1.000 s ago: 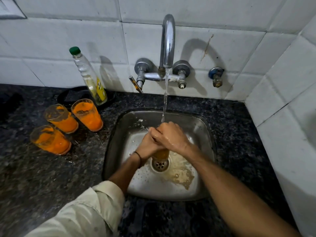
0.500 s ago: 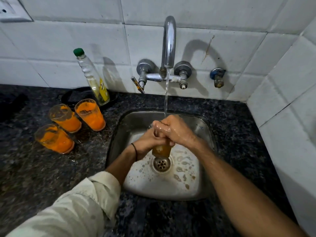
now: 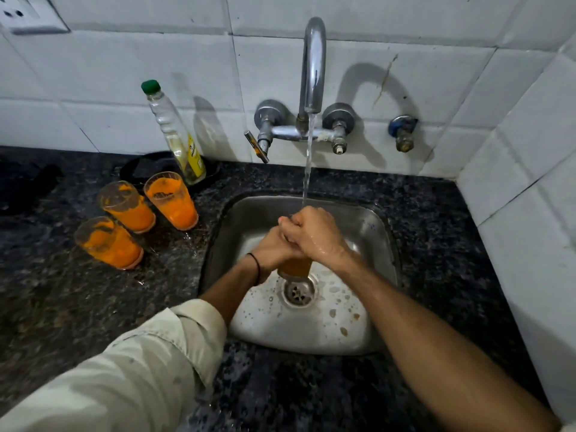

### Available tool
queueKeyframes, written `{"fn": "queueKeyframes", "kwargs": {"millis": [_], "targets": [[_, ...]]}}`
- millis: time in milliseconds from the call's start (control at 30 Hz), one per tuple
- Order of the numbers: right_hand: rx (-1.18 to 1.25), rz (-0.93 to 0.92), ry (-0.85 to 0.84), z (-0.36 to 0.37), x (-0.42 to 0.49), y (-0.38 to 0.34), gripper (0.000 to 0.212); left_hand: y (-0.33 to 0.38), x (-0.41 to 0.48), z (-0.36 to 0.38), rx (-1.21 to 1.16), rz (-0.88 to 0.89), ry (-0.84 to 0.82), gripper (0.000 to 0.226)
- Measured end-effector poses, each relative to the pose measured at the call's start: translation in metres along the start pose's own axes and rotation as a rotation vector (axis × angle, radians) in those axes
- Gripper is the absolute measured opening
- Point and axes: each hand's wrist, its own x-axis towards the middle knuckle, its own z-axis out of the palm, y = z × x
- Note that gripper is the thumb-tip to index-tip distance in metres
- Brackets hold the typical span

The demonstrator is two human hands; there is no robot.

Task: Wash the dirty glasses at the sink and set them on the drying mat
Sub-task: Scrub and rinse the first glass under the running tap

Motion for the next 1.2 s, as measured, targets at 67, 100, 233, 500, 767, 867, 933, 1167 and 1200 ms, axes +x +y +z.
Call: {"fn": "queueKeyframes", "kwargs": {"millis": [67,100,233,500,767,867,933,1167,1200], "targets": [[0.060,0.154,0.161,0.019,-0.005,-0.011,0.039,-0.007,0.012,0.009,0.244,0.058,0.273,0.017],[0.049,0.197,0.185,0.028,-0.009,-0.016,0.035,-0.009,0.014,0.010,0.291,0.114,0.366,0.011],[-0.004,-0.133,-0.062,0.021,-0.028,0.001,0.016,-0.025,0.017,-0.011,0.210,0.237,0.337,0.013],[-0.642,-0.429,-0.311,-0.025,-0.004,0.015,0.041,-0.013,0.019,-0.010,0.254,0.268,0.121,0.053],[-0.204,-0.249,-0.152,0.021,-0.011,0.026,0.029,-0.022,0.017,-0.014,0.255,0.264,0.206,0.038],[-0.622,-0.569,-0.301,-0.004,0.006,0.042,0.030,-0.025,0.019,-0.014,0.295,0.219,0.116,0.061],[-0.604,-0.560,-0.333,-0.010,0.012,0.040,0.031,-0.023,0.021,-0.011,0.299,0.212,0.080,0.068],[0.133,0.159,-0.414,0.018,0.011,0.023,0.040,-0.011,0.020,-0.015,0.618,0.194,0.139,0.048],[0.438,0.278,-0.378,0.019,0.008,0.024,0.036,-0.008,0.020,-0.016,0.717,0.144,0.155,0.053]]}}
